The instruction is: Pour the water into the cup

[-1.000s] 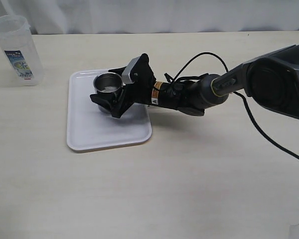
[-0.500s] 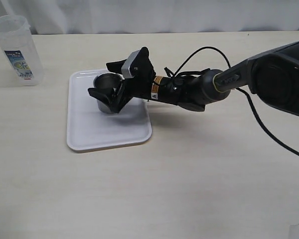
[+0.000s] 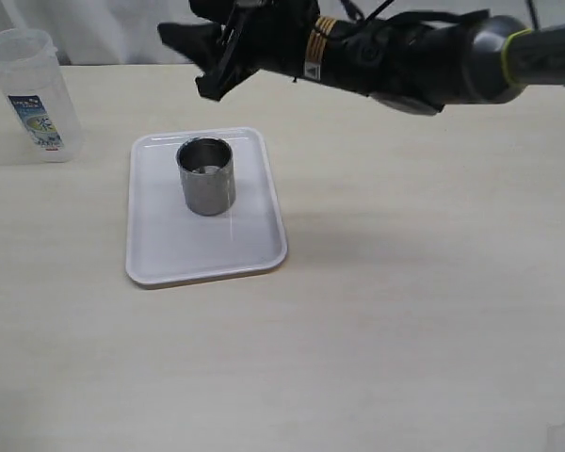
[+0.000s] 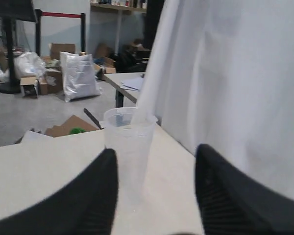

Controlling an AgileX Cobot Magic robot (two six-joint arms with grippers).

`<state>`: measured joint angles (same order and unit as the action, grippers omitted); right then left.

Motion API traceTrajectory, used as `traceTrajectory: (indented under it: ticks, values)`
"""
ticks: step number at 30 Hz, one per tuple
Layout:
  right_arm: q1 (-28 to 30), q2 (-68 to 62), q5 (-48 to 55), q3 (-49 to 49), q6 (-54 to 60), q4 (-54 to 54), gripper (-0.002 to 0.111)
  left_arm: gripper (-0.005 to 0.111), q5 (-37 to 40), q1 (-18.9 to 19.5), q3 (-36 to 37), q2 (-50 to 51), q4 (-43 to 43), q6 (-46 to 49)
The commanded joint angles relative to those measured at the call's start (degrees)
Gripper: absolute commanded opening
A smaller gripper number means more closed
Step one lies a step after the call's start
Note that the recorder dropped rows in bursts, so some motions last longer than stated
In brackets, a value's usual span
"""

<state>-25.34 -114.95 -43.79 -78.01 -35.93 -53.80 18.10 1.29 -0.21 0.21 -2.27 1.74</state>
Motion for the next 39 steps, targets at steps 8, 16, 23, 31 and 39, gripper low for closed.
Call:
traceTrajectory:
  ticks: [8, 16, 23, 31, 39]
  values:
    - [0.0, 31.8, 26.4, 15.3, -3.2, -3.7, 0.004, 0.000, -0.4, 0.1, 0.2, -0.2, 0.1, 0.2]
    - [0.0, 56.5, 26.6, 31.4, -5.6, -0.9, 0.004, 0.000, -0.4, 0.1, 0.2, -0.2, 0.1, 0.2]
    - [0.0, 78.2, 26.6, 45.2, -11.3, -0.9, 0.004, 0.000, -0.4, 0.1, 0.2, -0.2, 0.1, 0.2]
    - [0.0, 102.2, 26.4, 54.5, -14.8, -0.9, 0.004, 0.000, -0.4, 0.1, 0.2, -0.2, 0.1, 0.2]
    - [0.0, 114.9, 25.1, 54.3, -14.8, -0.9, 0.004, 0.000, -0.4, 0.1, 0.2, -0.2, 0.1, 0.2]
